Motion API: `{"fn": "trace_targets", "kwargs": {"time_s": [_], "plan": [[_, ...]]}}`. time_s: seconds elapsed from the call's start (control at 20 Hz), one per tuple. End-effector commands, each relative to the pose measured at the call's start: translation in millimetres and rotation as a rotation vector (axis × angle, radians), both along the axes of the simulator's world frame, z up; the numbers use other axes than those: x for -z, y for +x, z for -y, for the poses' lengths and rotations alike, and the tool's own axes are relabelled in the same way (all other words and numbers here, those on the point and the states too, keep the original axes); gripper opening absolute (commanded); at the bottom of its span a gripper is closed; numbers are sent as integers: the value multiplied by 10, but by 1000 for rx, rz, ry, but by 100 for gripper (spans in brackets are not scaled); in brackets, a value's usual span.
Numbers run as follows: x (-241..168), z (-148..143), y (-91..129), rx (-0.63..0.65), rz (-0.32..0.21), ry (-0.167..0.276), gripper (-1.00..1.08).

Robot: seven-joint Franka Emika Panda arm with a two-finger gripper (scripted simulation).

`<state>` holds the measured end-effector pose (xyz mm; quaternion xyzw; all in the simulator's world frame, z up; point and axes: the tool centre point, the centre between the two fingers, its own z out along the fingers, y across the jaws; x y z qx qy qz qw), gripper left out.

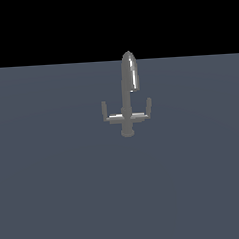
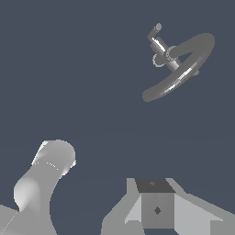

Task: Turn on the faucet by rotating a designated handle.

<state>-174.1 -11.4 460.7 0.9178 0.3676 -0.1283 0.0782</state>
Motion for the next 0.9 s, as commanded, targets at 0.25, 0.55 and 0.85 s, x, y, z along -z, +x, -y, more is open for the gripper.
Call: {"fn": "trace_targets", "kwargs": {"time_s": [0.25,0.55,0.85], "plan": [[147,43,265,-211,-110,-46,-100],[281,66,477,-376,-208,-78,-100],[427,78,687,-538,-314,-104,-100]]}}
